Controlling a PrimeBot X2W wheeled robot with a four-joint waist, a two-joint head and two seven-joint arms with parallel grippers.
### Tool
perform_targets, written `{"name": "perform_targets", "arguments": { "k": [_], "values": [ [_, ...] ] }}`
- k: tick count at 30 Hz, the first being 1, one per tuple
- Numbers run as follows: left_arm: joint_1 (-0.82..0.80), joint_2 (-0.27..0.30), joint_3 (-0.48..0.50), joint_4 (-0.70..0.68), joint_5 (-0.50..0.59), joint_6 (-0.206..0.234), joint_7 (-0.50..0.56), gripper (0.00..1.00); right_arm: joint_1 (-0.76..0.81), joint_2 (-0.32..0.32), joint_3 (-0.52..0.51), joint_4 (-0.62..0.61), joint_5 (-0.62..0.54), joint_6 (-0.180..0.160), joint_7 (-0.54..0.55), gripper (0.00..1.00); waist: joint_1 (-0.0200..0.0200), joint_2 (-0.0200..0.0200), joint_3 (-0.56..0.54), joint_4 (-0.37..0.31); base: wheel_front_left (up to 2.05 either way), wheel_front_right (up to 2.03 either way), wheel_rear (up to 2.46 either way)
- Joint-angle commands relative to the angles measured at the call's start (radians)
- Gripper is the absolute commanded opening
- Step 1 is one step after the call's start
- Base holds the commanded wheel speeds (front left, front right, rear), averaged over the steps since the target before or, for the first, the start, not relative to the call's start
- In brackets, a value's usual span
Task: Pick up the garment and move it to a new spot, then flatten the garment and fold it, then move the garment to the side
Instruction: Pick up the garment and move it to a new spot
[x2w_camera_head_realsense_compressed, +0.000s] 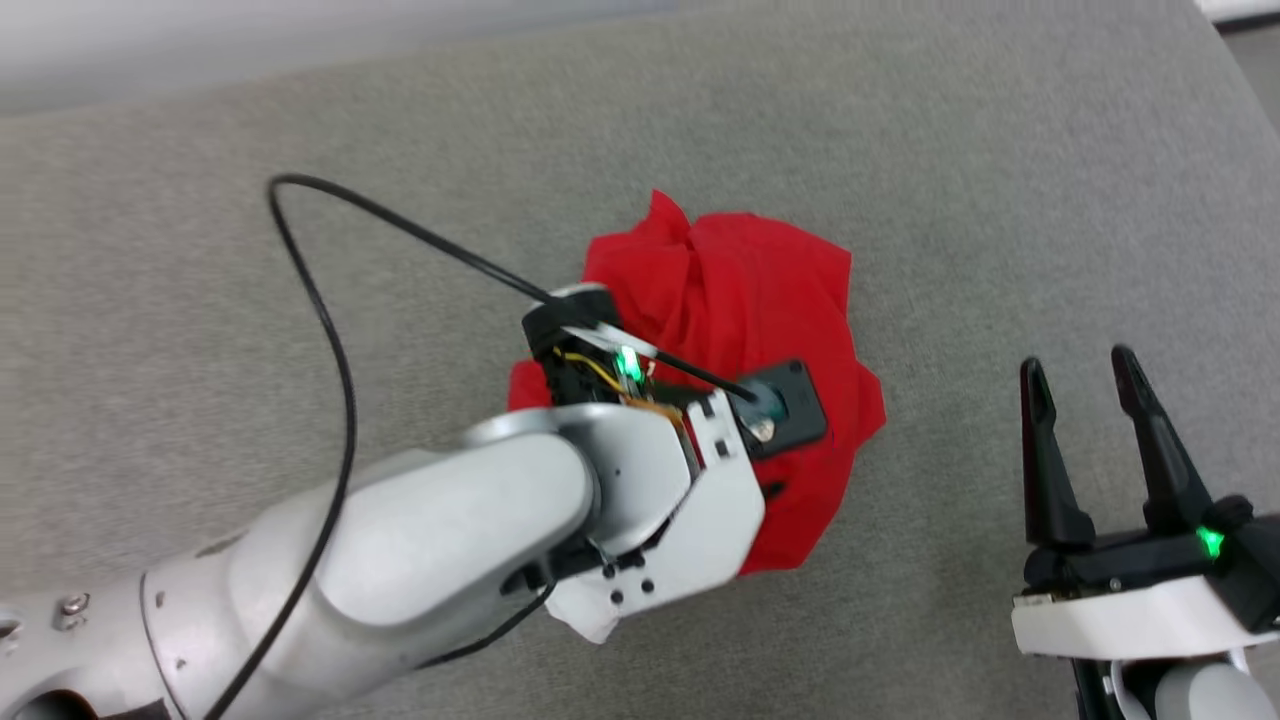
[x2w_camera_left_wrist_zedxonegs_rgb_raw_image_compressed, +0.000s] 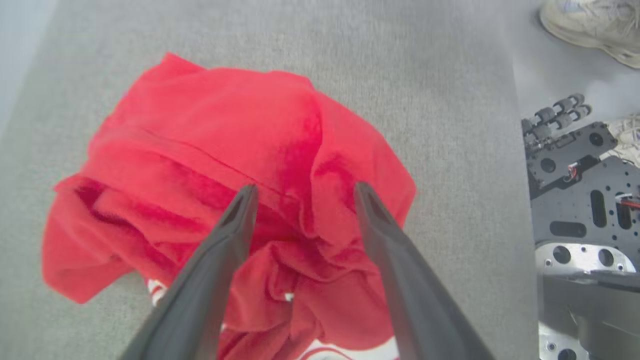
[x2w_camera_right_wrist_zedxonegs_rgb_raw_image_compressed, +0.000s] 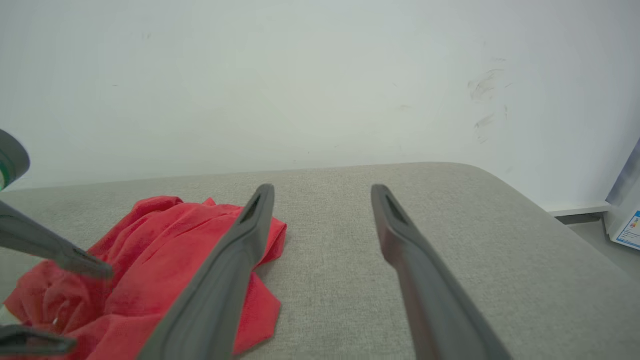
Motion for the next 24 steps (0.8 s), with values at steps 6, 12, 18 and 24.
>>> {"name": "perform_targets", "arguments": {
  "k": [6, 12, 18, 24],
  "values": [
    [-0.003, 0.015, 0.085, 0.034, 0.04, 0.039, -0.252, 1.0, 0.051, 0.002, -0.008, -0.002, -0.024, -0.001, -0.002, 1.0, 0.0001, 0.0, -0.095, 0.076, 0.0, 0.0, 0.0],
    [0.071, 0.031, 0.178, 0.069, 0.111, 0.189, -0.492, 1.0, 0.073, 0.002, -0.019, -0.006, -0.039, -0.001, -0.002, 1.0, 0.0001, 0.0, -0.13, 0.119, 0.0, 0.0, 0.0],
    [0.207, 0.039, 0.263, 0.115, 0.135, 0.373, -0.715, 1.0, 0.088, 0.002, -0.039, -0.002, -0.039, -0.001, -0.002, 1.0, 0.0001, 0.0, -0.154, 0.148, 0.0, 0.0, 0.0],
    [0.36, 0.039, 0.352, 0.141, 0.142, 0.545, -0.863, 1.0, 0.109, 0.002, -0.047, 0.002, -0.03, -0.001, -0.002, 1.0, 0.0001, 0.0, -0.18, 0.166, 0.0, 0.0, 0.0]
  ]
}}
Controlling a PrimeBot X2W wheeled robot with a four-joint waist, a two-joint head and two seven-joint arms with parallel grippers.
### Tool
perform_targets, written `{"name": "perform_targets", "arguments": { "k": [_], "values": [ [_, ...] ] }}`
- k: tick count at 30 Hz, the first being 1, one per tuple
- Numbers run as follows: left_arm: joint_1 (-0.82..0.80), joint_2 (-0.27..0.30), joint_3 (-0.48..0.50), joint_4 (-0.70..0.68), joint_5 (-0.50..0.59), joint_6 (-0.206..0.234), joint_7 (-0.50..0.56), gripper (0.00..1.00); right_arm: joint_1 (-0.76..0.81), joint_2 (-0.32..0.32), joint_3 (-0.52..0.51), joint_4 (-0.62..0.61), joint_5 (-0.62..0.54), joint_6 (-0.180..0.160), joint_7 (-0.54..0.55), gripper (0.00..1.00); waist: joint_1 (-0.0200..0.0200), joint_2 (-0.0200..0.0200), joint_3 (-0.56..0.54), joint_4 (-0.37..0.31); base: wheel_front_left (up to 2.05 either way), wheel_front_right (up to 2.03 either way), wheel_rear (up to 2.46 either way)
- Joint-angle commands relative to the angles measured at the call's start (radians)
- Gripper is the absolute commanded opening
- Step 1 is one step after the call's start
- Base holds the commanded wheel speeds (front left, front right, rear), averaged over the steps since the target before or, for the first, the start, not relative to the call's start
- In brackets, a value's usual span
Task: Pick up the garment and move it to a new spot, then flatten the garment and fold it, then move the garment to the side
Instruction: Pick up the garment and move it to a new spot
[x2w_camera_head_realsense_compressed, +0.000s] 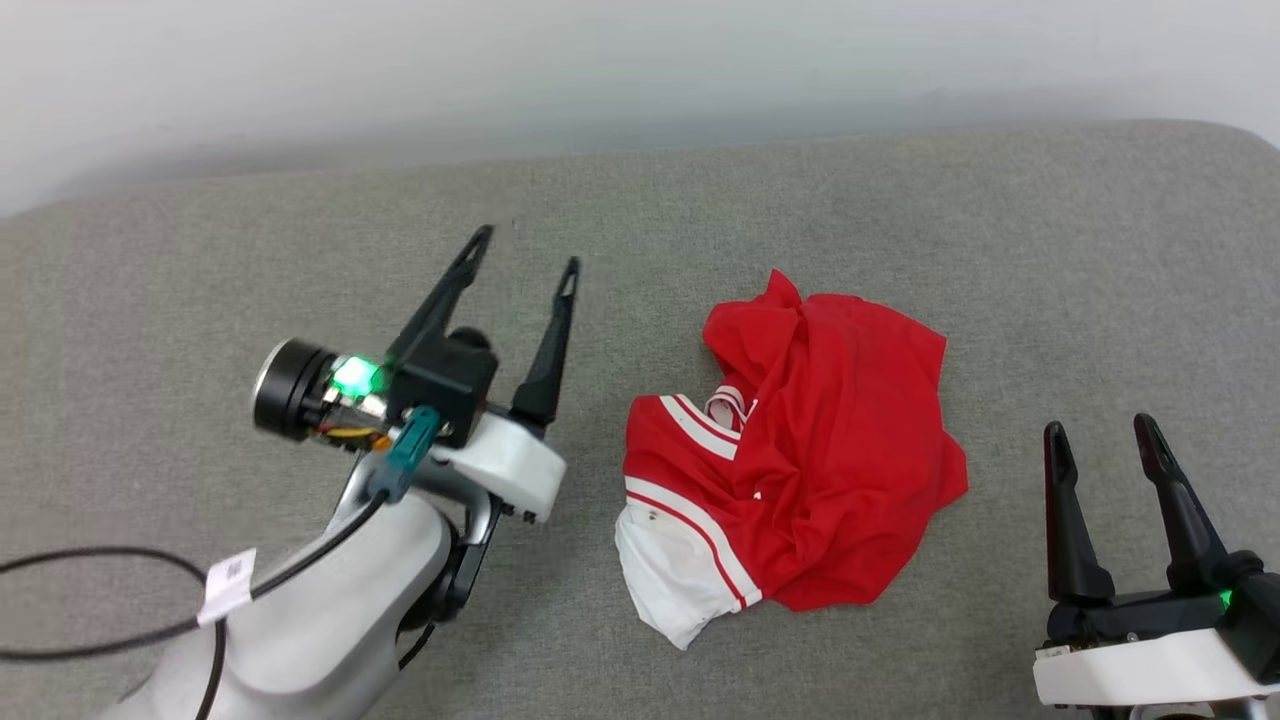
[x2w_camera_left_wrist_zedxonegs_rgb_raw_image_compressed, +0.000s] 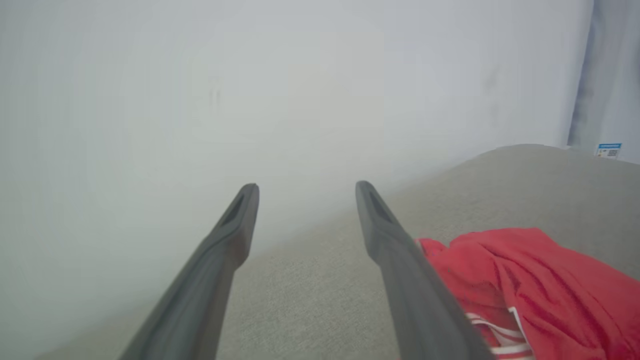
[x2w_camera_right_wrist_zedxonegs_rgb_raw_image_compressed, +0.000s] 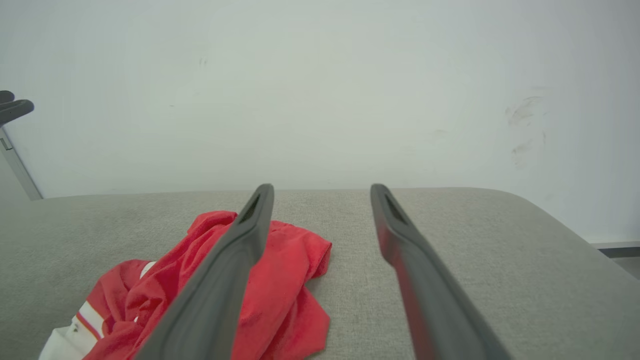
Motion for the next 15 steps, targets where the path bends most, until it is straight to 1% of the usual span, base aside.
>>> {"name": "perform_targets", "arguments": {
  "k": [1, 5, 9, 11, 15],
  "values": [
    [0.029, 0.002, 0.015, 0.0, 0.011, 0.02, -0.011, 1.0, 0.009, 0.002, -0.001, 0.001, 0.004, -0.001, -0.002, 1.0, 0.0, 0.0, -0.008, 0.007, 0.0, 0.0, 0.0],
    [0.127, -0.01, 0.095, -0.025, 0.038, 0.085, -0.024, 1.0, 0.021, 0.002, -0.007, 0.006, 0.003, -0.001, -0.002, 1.0, 0.0, 0.0, -0.024, 0.015, 0.0, 0.0, 0.0],
    [0.251, -0.03, 0.205, -0.073, 0.097, 0.132, -0.024, 1.0, 0.026, 0.002, -0.015, 0.005, 0.004, -0.001, -0.002, 1.0, 0.0, 0.0, -0.04, 0.022, 0.0, 0.0, 0.0],
    [0.312, -0.045, 0.263, -0.091, 0.121, 0.14, -0.023, 1.0, 0.035, 0.002, -0.018, 0.005, 0.004, -0.001, -0.002, 1.0, 0.0, 0.0, -0.049, 0.026, 0.0, 0.0, 0.0],
    [0.432, -0.081, 0.355, -0.11, 0.175, 0.12, -0.024, 1.0, 0.049, 0.002, -0.022, 0.004, 0.008, -0.001, -0.002, 1.0, 0.0, 0.0, -0.07, 0.035, 0.0, 0.0, 0.0]
  ]
}}
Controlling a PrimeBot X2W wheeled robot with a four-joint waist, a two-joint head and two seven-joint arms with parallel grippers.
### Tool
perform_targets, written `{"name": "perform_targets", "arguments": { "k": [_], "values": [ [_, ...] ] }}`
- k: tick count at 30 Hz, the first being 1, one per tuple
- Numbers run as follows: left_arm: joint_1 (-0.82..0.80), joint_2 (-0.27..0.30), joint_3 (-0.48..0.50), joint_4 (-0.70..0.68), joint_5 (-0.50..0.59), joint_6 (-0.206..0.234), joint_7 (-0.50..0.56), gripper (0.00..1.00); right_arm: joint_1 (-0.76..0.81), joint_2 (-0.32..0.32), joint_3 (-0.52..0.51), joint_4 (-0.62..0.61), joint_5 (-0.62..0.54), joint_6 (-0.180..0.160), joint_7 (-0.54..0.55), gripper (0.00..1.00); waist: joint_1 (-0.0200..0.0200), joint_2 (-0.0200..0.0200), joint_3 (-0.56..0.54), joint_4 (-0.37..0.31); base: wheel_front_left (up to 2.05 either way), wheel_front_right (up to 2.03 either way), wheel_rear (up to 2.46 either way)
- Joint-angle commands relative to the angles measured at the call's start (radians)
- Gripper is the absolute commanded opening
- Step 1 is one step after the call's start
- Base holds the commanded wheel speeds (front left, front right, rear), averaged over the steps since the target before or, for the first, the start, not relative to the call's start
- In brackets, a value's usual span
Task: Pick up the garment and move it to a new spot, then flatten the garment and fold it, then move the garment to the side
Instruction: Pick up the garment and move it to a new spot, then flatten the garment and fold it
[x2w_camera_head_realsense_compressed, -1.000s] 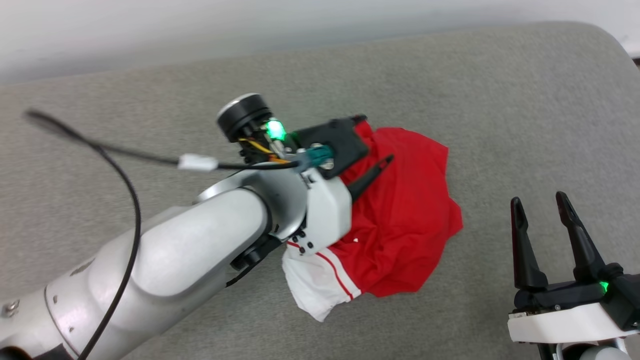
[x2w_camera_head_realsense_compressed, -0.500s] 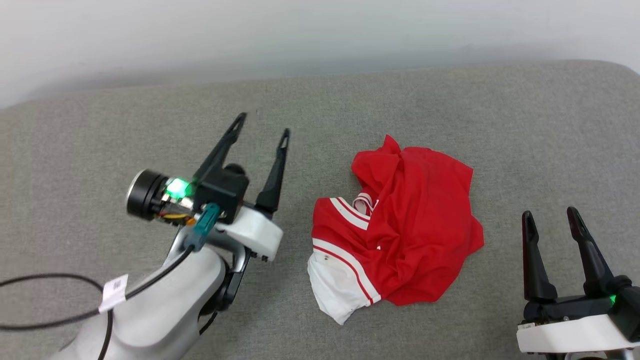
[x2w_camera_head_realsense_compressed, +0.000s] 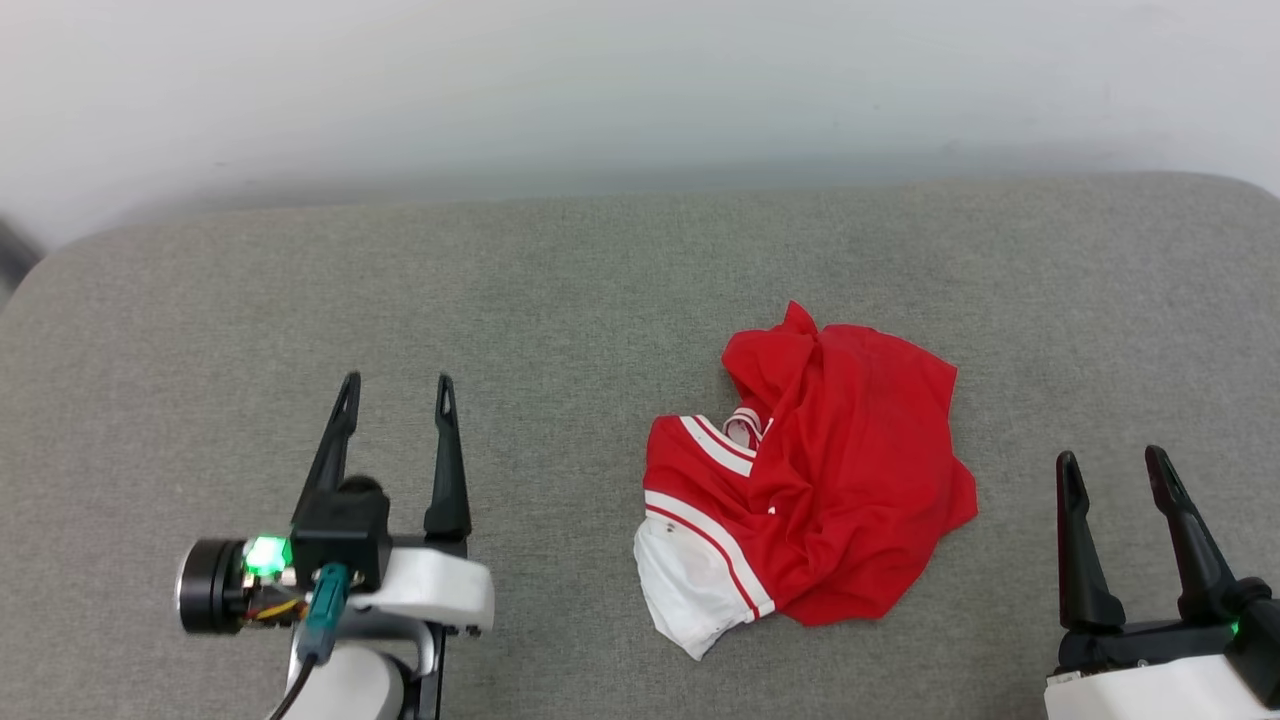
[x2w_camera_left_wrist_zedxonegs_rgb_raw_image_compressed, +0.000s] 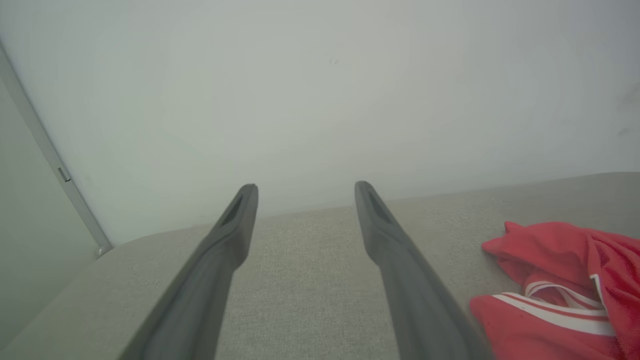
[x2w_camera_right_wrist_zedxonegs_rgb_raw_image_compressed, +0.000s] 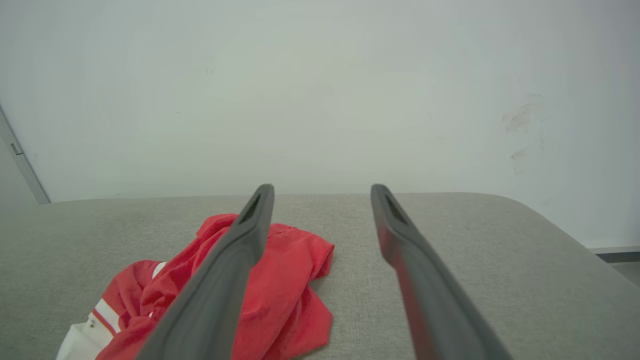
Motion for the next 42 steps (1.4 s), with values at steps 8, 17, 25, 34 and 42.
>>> {"name": "perform_targets", "arguments": {
  "k": [8, 17, 25, 34, 42],
  "values": [
    [0.187, -0.109, 0.175, -0.028, 0.102, -0.089, -0.002, 1.0, 0.045, 0.002, 0.001, 0.011, 0.015, -0.001, -0.002, 1.0, 0.0001, -0.0001, -0.043, 0.02, 0.0, 0.0, 0.0],
    [0.289, -0.218, 0.28, -0.014, 0.217, -0.217, -0.003, 1.0, 0.085, 0.002, 0.01, 0.03, 0.033, -0.001, -0.002, 1.0, 0.0001, -0.0001, -0.082, 0.044, 0.0, 0.0, 0.0],
    [0.34, -0.28, 0.344, -0.002, 0.285, -0.305, -0.003, 1.0, 0.111, 0.002, 0.009, 0.041, 0.054, -0.001, -0.002, 1.0, 0.0001, -0.0001, -0.1, 0.052, 0.0, 0.0, 0.0],
    [0.369, -0.325, 0.401, 0.009, 0.328, -0.363, -0.003, 1.0, 0.122, 0.002, 0.013, 0.047, 0.055, -0.001, -0.002, 1.0, 0.0001, -0.0001, -0.109, 0.054, 0.0, 0.0, 0.0],
    [0.373, -0.349, 0.431, 0.02, 0.349, -0.394, -0.003, 1.0, 0.121, 0.002, 0.019, 0.046, 0.054, -0.001, -0.002, 1.0, 0.0001, -0.0001, -0.11, 0.053, 0.0, 0.0, 0.0]
  ]
}}
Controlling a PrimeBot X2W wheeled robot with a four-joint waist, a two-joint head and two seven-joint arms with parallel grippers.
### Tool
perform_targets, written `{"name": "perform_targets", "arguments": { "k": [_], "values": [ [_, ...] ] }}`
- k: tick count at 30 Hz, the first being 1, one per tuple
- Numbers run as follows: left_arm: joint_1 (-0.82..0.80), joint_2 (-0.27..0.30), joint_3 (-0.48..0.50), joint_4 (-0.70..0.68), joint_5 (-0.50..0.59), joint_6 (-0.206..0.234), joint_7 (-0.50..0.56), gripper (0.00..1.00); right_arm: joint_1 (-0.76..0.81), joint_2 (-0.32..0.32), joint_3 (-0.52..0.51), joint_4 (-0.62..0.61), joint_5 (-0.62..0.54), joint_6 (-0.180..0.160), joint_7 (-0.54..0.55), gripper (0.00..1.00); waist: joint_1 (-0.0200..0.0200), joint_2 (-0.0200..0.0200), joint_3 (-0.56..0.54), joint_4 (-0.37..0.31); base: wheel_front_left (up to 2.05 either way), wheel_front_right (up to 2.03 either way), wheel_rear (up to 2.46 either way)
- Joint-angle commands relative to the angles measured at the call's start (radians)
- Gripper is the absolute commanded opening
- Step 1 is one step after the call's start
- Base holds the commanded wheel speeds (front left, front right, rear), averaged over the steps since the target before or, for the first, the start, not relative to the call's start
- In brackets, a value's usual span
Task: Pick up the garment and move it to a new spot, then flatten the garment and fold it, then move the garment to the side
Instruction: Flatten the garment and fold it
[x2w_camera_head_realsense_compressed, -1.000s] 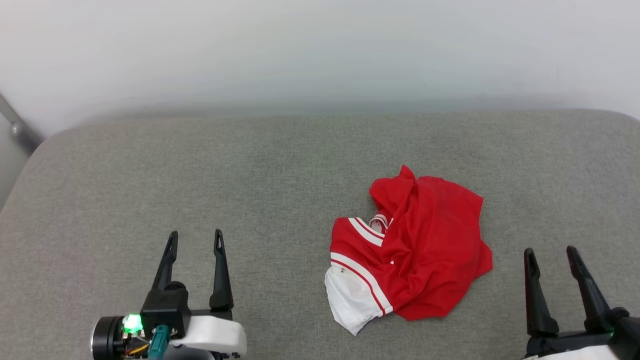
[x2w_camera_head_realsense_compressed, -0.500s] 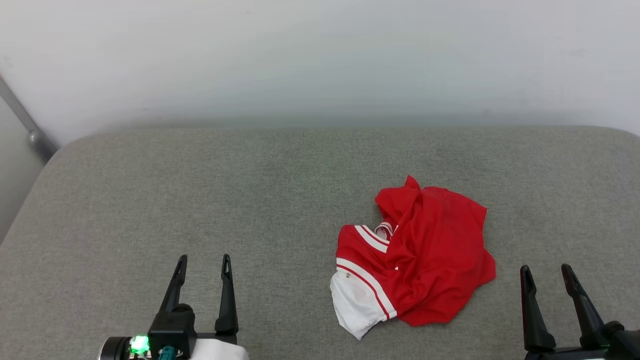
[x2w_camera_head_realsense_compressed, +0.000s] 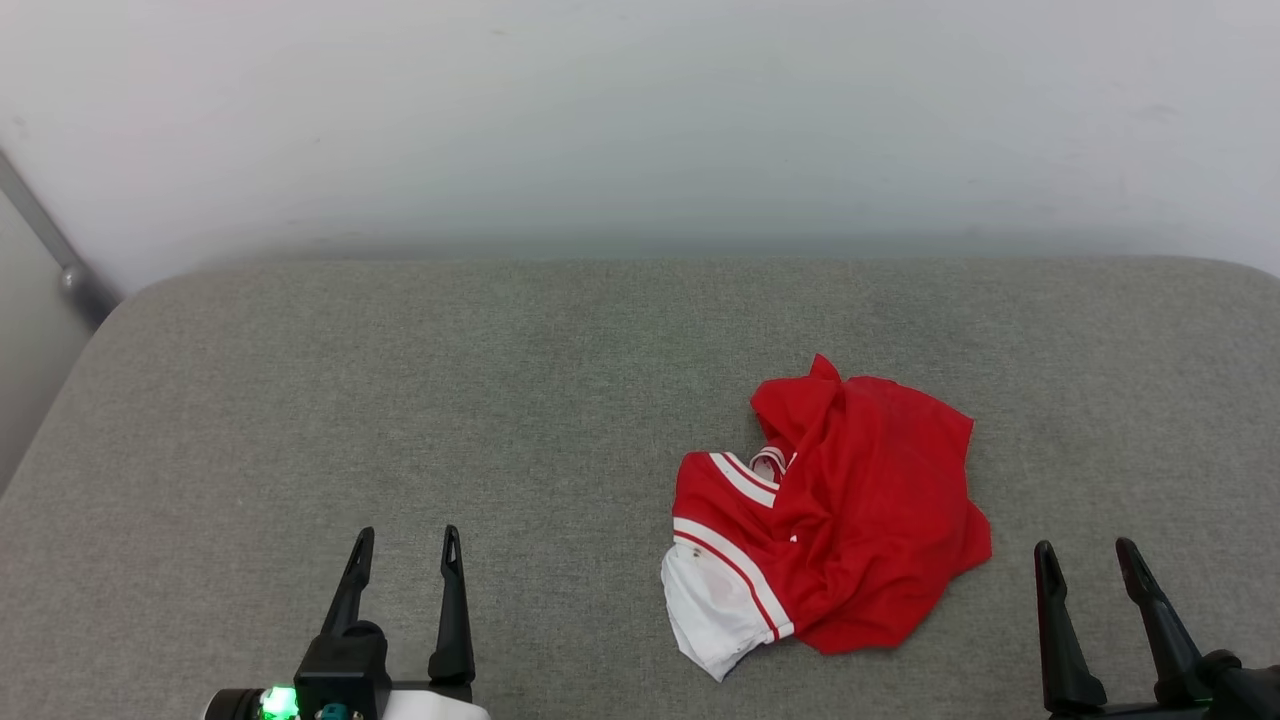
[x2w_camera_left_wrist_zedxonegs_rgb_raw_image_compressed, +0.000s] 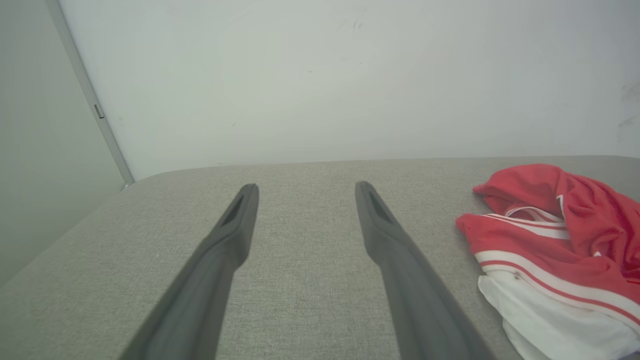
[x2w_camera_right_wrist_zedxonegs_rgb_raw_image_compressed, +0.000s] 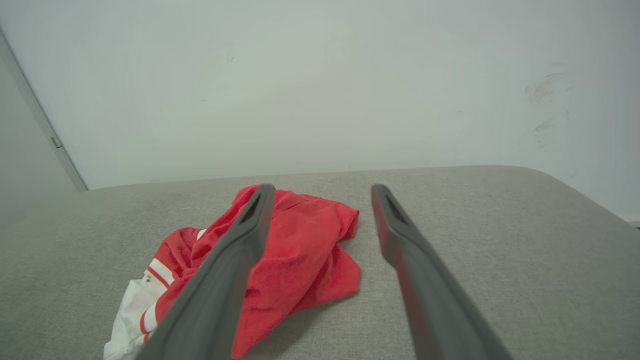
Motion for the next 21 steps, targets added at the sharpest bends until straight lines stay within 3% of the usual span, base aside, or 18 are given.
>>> {"name": "perform_targets", "arguments": {
  "k": [1, 15, 21],
  "values": [
    [0.007, -0.007, 0.007, 0.002, 0.008, -0.008, -0.003, 1.0, 0.004, 0.002, 0.002, 0.0, 0.006, -0.001, -0.002, 1.0, 0.0, 0.0, 0.001, 0.0, 0.0, 0.0, 0.0],
    [-0.003, -0.023, 0.029, 0.009, 0.025, -0.035, -0.003, 1.0, 0.005, 0.002, 0.002, -0.005, 0.002, -0.001, -0.002, 1.0, 0.0, 0.0, 0.005, 0.0, 0.0, 0.0, 0.0],
    [-0.079, -0.013, 0.033, 0.026, 0.038, -0.074, -0.003, 1.0, -0.006, 0.002, 0.005, -0.008, -0.001, -0.001, -0.002, 1.0, 0.0, 0.0, 0.011, 0.004, 0.0, 0.0, 0.0]
  ]
}}
